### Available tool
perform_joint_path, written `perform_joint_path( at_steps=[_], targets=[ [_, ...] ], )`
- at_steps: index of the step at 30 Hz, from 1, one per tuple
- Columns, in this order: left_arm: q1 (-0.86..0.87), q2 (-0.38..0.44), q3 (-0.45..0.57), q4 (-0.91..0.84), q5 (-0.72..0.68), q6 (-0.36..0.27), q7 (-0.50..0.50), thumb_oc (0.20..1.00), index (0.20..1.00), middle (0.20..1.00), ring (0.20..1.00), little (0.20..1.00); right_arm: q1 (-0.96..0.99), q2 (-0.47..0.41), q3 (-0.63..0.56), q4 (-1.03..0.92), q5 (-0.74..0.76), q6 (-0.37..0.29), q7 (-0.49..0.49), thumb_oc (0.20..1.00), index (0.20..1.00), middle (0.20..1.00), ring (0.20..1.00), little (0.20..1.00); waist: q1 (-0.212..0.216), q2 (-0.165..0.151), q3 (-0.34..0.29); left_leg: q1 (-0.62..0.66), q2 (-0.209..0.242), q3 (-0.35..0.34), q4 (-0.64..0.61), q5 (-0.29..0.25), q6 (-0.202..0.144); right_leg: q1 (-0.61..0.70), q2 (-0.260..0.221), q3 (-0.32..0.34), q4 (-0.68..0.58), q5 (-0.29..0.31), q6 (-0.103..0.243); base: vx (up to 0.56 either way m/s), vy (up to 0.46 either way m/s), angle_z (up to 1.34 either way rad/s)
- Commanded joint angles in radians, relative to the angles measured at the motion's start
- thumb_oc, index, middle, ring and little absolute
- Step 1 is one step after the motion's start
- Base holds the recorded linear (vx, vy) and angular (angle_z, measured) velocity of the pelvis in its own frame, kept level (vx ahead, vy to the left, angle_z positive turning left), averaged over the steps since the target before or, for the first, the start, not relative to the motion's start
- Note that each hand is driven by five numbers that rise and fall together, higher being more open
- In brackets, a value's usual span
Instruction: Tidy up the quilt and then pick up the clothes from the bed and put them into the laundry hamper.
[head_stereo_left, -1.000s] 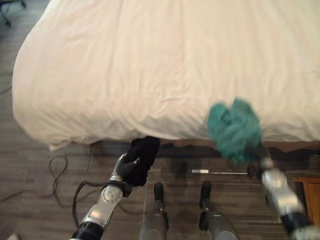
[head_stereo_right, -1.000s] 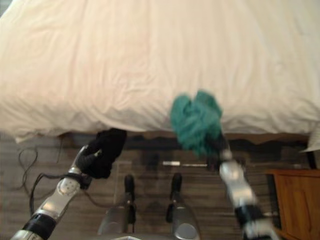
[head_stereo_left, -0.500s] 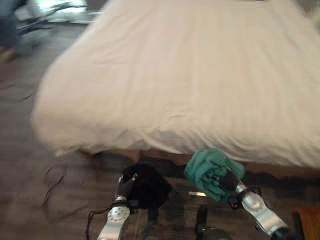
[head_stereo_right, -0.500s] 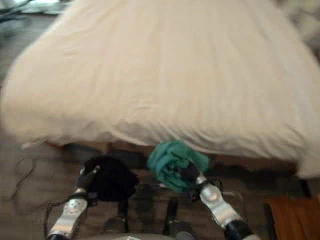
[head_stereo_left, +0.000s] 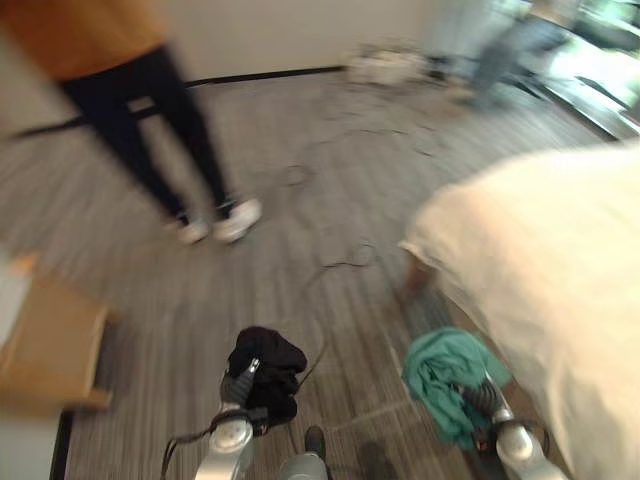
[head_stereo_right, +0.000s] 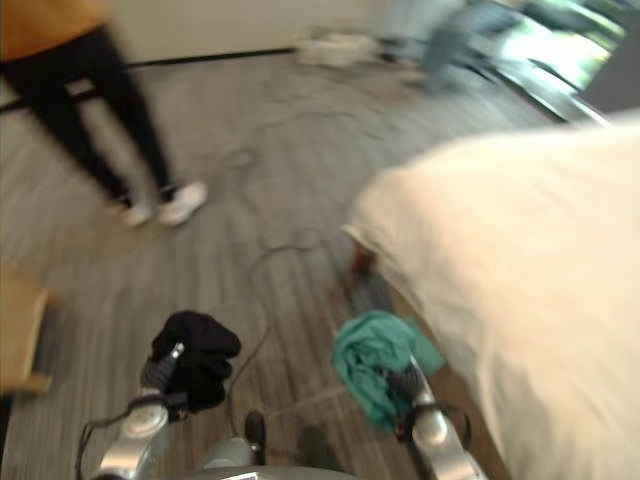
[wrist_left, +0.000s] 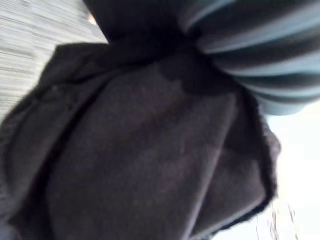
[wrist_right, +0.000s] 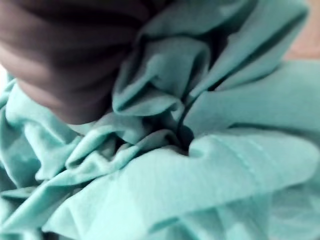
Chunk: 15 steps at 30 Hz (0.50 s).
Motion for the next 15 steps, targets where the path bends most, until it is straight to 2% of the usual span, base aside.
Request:
perform_joint_path(
  at_steps=[1,2,3,4,6,8,10,11,15],
  targets=[
    [-0.065,-0.010,-0.024,-0.053,-0.025,-0.054,-0.021,0.200,0.200,0.200,0.200,0.200,-0.067,-0.039,-0.120,-0.020,0.099,-0.055,-0.071,0.200,0.200,0.200,0.200,0.200,-0.098,0.039,0.090,0.081,-0.013,-0.068,-0.105,-0.030,-0.110,-0.140,0.201,0.278,-0.318,0.045,0.001,0.32,-0.058,1.66],
    [-0.068,-0.009,-0.036,-0.049,-0.021,-0.056,-0.025,0.200,0.200,0.200,0.200,0.200,-0.061,-0.037,-0.129,-0.015,0.109,-0.056,-0.070,0.200,0.200,0.200,0.200,0.200,-0.116,0.039,0.089,0.093,-0.030,-0.103,-0.105,-0.041,-0.106,-0.158,0.224,0.324,-0.343,0.056,-0.005,0.28,-0.111,1.99],
    [-0.075,-0.009,-0.042,-0.046,-0.013,-0.055,-0.030,0.200,0.200,0.200,0.200,0.200,-0.061,-0.035,-0.140,-0.004,0.117,-0.055,-0.073,0.200,0.200,0.200,0.200,0.200,-0.130,0.037,0.083,0.093,-0.045,-0.136,-0.105,-0.040,-0.103,-0.178,0.243,0.375,-0.373,0.082,0.005,0.15,-0.049,1.59],
    [-0.075,-0.009,-0.042,-0.046,-0.012,-0.055,-0.030,0.200,0.200,0.200,0.200,0.200,-0.062,-0.036,-0.140,-0.003,0.117,-0.056,-0.073,0.200,0.200,0.200,0.200,0.200,-0.132,0.038,0.084,0.095,-0.045,-0.138,-0.105,-0.043,-0.103,-0.175,0.243,0.372,-0.374,0.079,0.005,0.12,-0.038,2.27],
    [-0.086,-0.008,-0.046,-0.034,0.000,-0.056,-0.029,0.200,0.200,0.200,0.200,0.200,-0.071,-0.032,-0.142,0.028,0.142,-0.056,-0.070,0.200,0.200,0.200,0.200,0.200,-0.148,0.034,0.083,0.111,-0.077,-0.179,-0.105,-0.059,-0.087,-0.189,0.261,0.436,-0.426,0.113,0.001,0.12,-0.006,1.72],
    [-0.061,-0.027,-0.033,-0.044,-0.002,-0.062,-0.055,0.200,0.200,0.200,0.200,0.200,-0.093,-0.030,-0.132,0.069,0.142,-0.047,-0.052,0.200,0.200,0.200,0.200,0.200,-0.143,0.027,0.067,0.136,-0.095,-0.189,-0.105,-0.070,-0.079,-0.143,0.249,0.441,-0.485,0.135,0.008,0.08,-0.051,0.82],
    [-0.038,-0.035,-0.013,-0.053,-0.015,-0.059,-0.062,0.200,0.200,0.200,0.200,0.200,-0.097,-0.030,-0.127,0.078,0.136,-0.042,-0.035,0.200,0.200,0.200,0.200,0.200,-0.140,0.029,0.048,0.153,-0.096,-0.179,-0.105,-0.078,-0.077,-0.121,0.248,0.451,-0.509,0.150,0.006,0.14,-0.068,-0.17],
    [0.053,-0.114,-0.122,-0.077,-0.188,0.112,-0.043,0.200,0.200,0.200,0.200,0.200,0.022,0.059,-0.035,0.014,0.102,0.102,-0.064,0.200,0.200,0.200,0.200,0.200,-0.088,0.023,-0.009,0.229,-0.063,-0.122,-0.105,-0.117,-0.073,0.048,0.269,0.218,-0.564,0.066,-0.045,0.11,-0.043,-0.25],
    [0.047,-0.108,-0.110,-0.079,-0.181,0.106,-0.032,0.200,0.200,0.200,0.200,0.200,0.018,0.052,-0.048,0.008,0.115,0.103,-0.065,0.200,0.200,0.200,0.200,0.200,-0.091,0.029,-0.004,0.227,-0.060,-0.125,-0.105,-0.114,-0.077,0.046,0.269,0.212,-0.559,0.063,-0.046,0.00,-0.029,0.07]
  ],
)
